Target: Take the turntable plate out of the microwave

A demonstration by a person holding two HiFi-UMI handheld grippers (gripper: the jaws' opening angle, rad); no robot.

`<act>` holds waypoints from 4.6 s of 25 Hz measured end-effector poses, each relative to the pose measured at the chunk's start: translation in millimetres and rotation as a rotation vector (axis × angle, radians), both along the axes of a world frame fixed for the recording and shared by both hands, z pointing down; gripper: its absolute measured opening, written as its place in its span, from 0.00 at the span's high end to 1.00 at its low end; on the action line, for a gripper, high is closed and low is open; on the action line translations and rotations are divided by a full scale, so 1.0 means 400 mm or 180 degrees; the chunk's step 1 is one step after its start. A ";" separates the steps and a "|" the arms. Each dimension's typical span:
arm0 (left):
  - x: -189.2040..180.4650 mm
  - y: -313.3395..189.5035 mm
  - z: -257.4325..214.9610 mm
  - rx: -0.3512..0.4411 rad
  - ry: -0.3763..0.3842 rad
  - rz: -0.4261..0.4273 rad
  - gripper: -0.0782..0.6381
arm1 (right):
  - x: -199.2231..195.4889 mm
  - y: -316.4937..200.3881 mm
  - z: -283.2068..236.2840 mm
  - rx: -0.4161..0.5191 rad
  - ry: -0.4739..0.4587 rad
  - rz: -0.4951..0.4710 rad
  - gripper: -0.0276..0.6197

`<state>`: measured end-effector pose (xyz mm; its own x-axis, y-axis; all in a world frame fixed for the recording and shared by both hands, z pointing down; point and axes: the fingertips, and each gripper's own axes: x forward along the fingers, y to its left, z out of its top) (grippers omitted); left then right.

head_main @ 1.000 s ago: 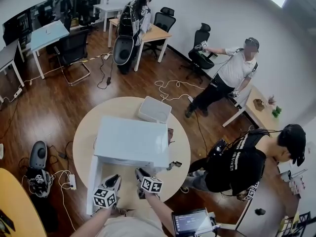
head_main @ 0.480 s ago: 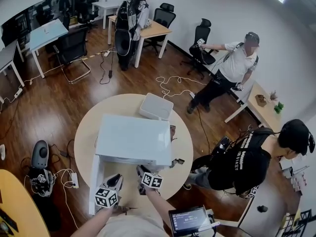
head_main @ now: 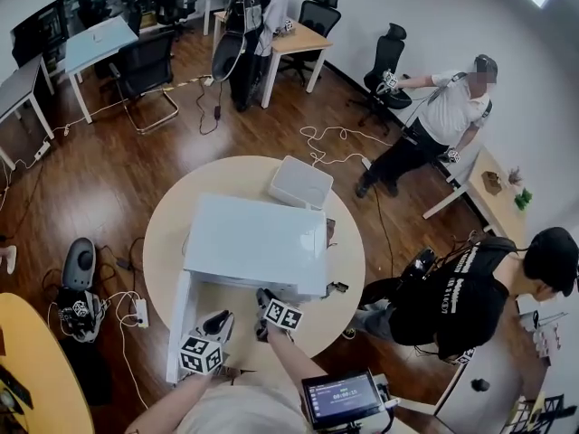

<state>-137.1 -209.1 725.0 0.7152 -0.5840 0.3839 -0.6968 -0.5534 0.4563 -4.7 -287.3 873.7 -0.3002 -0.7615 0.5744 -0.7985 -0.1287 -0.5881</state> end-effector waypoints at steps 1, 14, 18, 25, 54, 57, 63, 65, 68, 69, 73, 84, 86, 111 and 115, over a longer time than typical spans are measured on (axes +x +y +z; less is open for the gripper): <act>-0.001 -0.001 0.002 -0.0006 -0.0001 -0.0009 0.85 | -0.001 -0.004 0.009 -0.0013 0.0002 0.0009 0.80; 0.003 -0.017 0.016 -0.0078 0.0020 -0.0152 0.85 | -0.011 -0.065 0.093 -0.0103 0.0042 0.0051 0.80; -0.001 -0.027 0.026 -0.0094 0.0019 -0.0171 0.85 | -0.017 -0.089 0.125 -0.0138 0.0000 0.0135 0.80; -0.036 -0.011 0.045 -0.0175 -0.0069 -0.0246 0.85 | -0.048 -0.097 0.189 -0.0225 -0.0140 0.0277 0.80; -0.058 -0.009 0.080 -0.0168 -0.0148 -0.0253 0.85 | -0.056 -0.166 0.247 -0.0270 -0.0283 0.0374 0.80; -0.068 -0.003 0.080 -0.0172 -0.0157 -0.0261 0.85 | -0.059 -0.161 0.249 -0.0293 -0.0286 0.0405 0.80; -0.068 -0.004 0.089 -0.0167 -0.0152 -0.0238 0.85 | -0.062 -0.157 0.276 -0.0526 -0.0339 0.0498 0.81; -0.068 0.000 0.085 -0.0176 -0.0162 -0.0224 0.85 | -0.053 -0.154 0.268 -0.0497 -0.0282 0.0542 0.84; -0.077 0.007 0.084 -0.0191 -0.0185 -0.0221 0.85 | -0.052 -0.147 0.262 -0.0499 -0.0322 0.0615 0.85; -0.080 0.007 0.085 -0.0194 -0.0186 -0.0221 0.85 | -0.050 -0.149 0.259 -0.0474 -0.0342 0.0647 0.86; -0.085 0.004 0.090 -0.0196 -0.0178 -0.0212 0.85 | -0.041 -0.153 0.260 -0.0375 -0.0504 0.0797 0.90; -0.069 0.025 0.071 -0.0180 -0.0182 -0.0221 0.85 | -0.082 -0.137 0.189 -0.0272 -0.0868 0.0727 0.95; -0.061 0.032 0.061 -0.0151 -0.0177 -0.0223 0.85 | -0.076 -0.124 0.187 -0.0311 -0.0835 0.0735 0.95; -0.082 -0.001 0.090 -0.0247 -0.0131 -0.0223 0.85 | -0.092 -0.152 0.254 -0.0509 -0.1440 0.1450 0.82; -0.082 -0.002 0.084 -0.0256 -0.0136 -0.0200 0.85 | -0.094 -0.158 0.251 -0.0500 -0.1520 0.1514 0.82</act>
